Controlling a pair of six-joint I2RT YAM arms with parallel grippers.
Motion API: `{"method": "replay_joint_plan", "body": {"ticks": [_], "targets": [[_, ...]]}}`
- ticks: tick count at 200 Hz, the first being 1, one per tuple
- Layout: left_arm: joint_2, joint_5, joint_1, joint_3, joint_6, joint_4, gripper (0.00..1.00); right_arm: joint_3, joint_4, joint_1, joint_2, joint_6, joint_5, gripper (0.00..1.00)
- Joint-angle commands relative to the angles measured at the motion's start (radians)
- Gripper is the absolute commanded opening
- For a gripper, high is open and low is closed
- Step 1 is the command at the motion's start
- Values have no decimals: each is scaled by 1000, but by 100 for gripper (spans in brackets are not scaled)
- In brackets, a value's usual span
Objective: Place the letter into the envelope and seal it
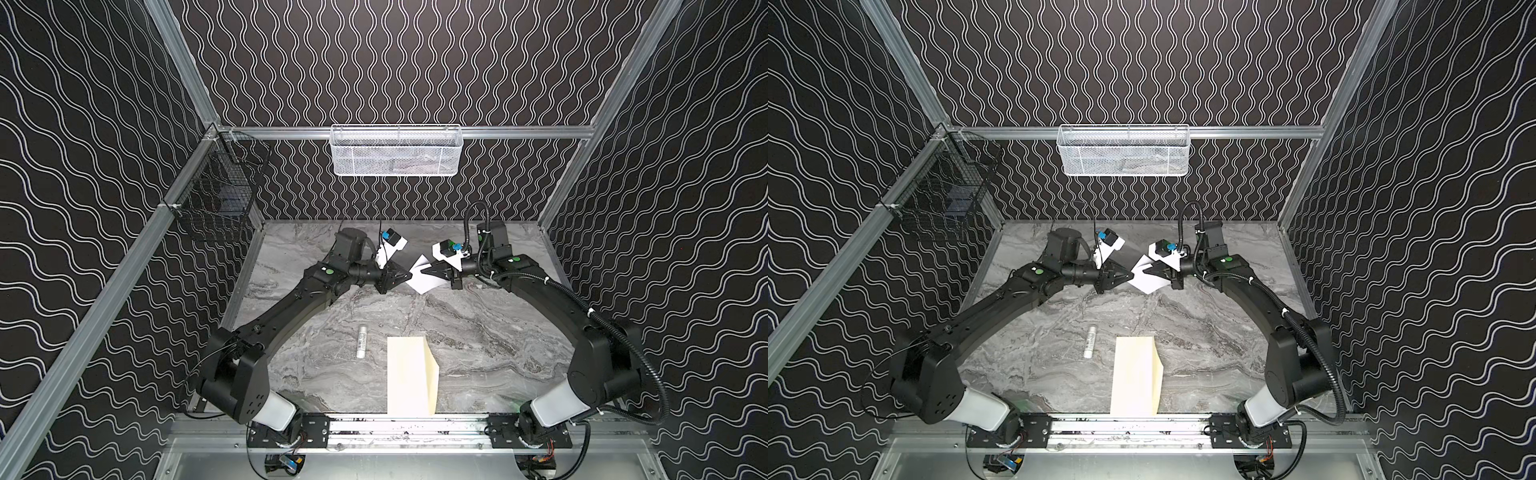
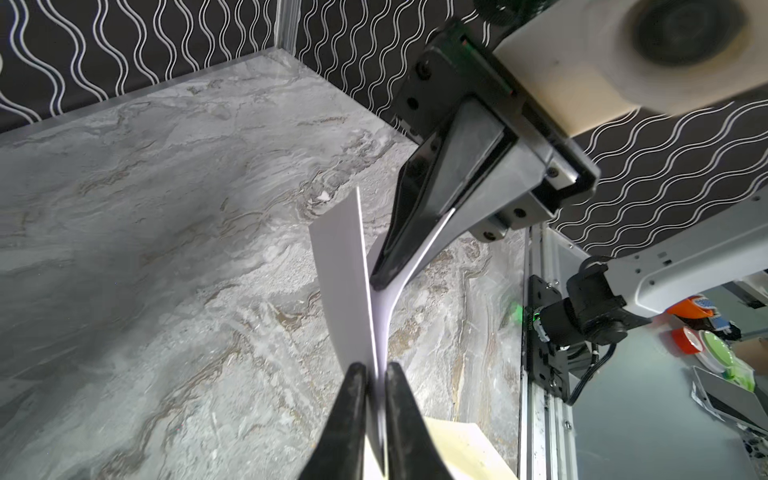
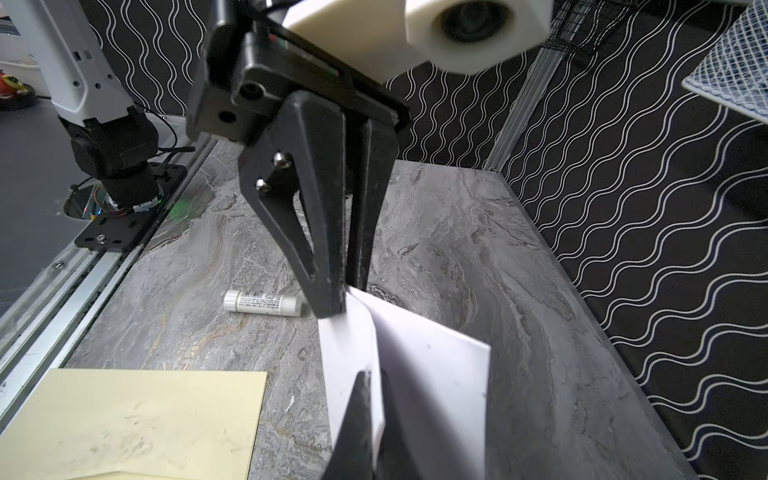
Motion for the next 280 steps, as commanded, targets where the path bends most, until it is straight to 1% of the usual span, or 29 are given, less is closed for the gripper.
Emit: {"method": "replay_joint_plan", "body": {"ticks": [1, 11, 34, 49, 53, 59, 63, 72, 80, 84, 97, 110, 120, 129, 140, 153, 169, 177, 190, 197, 209, 228, 236, 245, 268, 280], "targets": [[10, -22, -4, 22, 49, -31, 5, 21, -29, 1, 7, -18, -22, 0], [13, -25, -9, 30, 58, -42, 1, 28, -31, 1, 11, -17, -21, 0], [5, -34, -20, 25, 59, -38, 0, 32, -9, 2, 15, 11, -20, 0], [-1, -41, -20, 13, 38, -20, 0, 22, 42, 1, 9, 76, -8, 18], [-2, -43, -20, 11, 31, -16, 0, 20, 57, 0, 5, 97, -1, 26], [-6, -46, -20, 10, 19, -12, 0, 16, 76, -2, -4, 123, 18, 42], [-9, -51, -20, 7, 7, -6, 0, 13, 92, -2, -11, 147, 35, 45], [-20, -52, -17, -3, -22, 18, 0, 8, 123, -9, -34, 212, 64, 47], [-30, -43, -14, -17, -58, 55, 0, -4, 165, -23, -60, 285, 73, 52], [-36, -40, -12, -27, -77, 71, 0, -17, 207, -28, -76, 344, 88, 53], [-55, -23, -6, -47, -129, 129, 0, -81, 389, -42, -129, 604, 156, 55], [-74, -1, 4, -64, -165, 181, 0, -138, 496, -54, -184, 807, 218, 63], [-80, 16, 14, -65, -181, 199, 0, -179, 545, -59, -234, 956, 307, 64], [-81, 52, 28, -61, -206, 221, 0, -209, 547, -71, -282, 1070, 336, 65], [-81, 79, 39, -59, -249, 249, 0, -251, 528, -78, -352, 1178, 377, 66], [-96, 101, 45, -85, -329, 345, 0, -327, 546, -83, -436, 1271, 381, 68], [-119, 106, 48, -129, -448, 473, 0, -414, 565, -87, -529, 1358, 375, 73], [-124, 114, 49, -138, -485, 498, 0, -458, 570, -88, -567, 1392, 379, 78], [-132, 120, 48, -150, -539, 536, 0, -558, 713, -89, -600, 1487, 329, 81], [-139, 123, 49, -165, -574, 573, 0, -610, 802, -88, -602, 1548, 313, 83], [-152, 124, 48, -200, -644, 651, 0, -657, 915, -91, -584, 1629, 245, 84], [-159, 135, 49, -223, -695, 698, 0, -673, 945, -96, -546, 1647, 180, 86], [-160, 142, 49, -237, -722, 741, 0, -679, 945, -98, -531, 1637, 170, 87], [-160, 143, 48, -246, -739, 760, 0, -692, 986, -98, -511, 1652, 162, 87], [-152, 143, 48, -270, -790, 830, 0, -732, 1236, -98, -431, 1777, 136, 86], [-142, 149, 46, -280, -820, 875, 0, -718, 1326, -96, -386, 1828, 118, 85]]}}
